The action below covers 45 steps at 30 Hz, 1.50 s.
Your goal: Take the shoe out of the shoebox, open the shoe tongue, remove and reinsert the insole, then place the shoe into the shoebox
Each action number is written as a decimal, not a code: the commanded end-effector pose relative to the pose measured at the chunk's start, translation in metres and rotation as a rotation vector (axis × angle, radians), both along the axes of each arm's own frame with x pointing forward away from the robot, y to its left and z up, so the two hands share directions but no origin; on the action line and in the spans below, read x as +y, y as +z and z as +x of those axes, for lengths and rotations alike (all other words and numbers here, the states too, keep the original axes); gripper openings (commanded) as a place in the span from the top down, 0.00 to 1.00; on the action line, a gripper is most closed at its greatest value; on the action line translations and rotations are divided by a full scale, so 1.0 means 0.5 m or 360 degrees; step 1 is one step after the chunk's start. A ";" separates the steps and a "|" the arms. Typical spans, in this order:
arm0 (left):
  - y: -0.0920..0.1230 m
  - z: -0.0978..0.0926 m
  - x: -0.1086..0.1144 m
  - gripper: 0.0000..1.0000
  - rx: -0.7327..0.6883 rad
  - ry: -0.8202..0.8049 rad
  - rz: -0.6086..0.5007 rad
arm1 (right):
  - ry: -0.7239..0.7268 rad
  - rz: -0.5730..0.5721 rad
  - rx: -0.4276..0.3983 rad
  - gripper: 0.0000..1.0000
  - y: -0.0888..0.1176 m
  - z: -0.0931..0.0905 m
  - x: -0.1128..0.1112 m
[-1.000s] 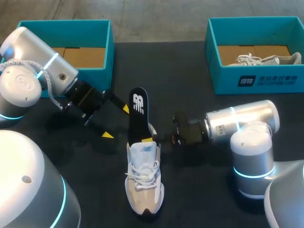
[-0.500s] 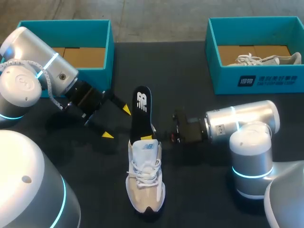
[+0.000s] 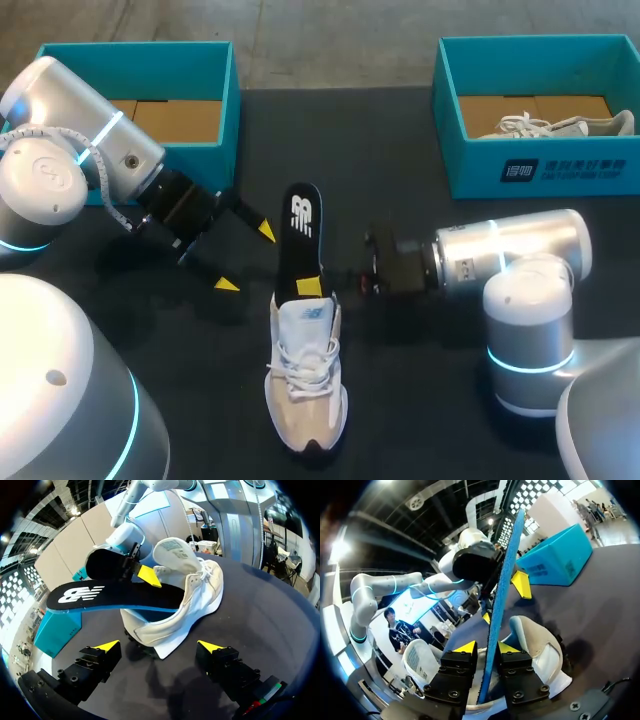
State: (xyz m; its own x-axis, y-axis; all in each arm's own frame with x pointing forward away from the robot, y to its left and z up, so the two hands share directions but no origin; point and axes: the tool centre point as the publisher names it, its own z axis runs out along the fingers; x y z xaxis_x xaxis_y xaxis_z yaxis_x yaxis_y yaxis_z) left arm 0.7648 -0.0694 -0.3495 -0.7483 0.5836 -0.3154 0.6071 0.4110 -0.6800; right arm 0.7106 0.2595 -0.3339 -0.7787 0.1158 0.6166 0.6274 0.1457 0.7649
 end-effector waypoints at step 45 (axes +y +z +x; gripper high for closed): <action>-0.001 0.000 0.000 0.00 -0.0002 -0.0001 0.0002 | 0.0027 -0.0082 0.0069 1.00 0.009 0.019 0.009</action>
State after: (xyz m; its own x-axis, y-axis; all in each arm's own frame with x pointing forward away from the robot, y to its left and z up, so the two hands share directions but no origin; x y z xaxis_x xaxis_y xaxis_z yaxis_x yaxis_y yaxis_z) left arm 0.7648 -0.0694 -0.3495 -0.7483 0.5836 -0.3154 0.6071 0.4110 -0.6800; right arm 0.7211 0.2626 -0.3290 -0.7548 0.1326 0.6424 0.6555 0.1871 0.7316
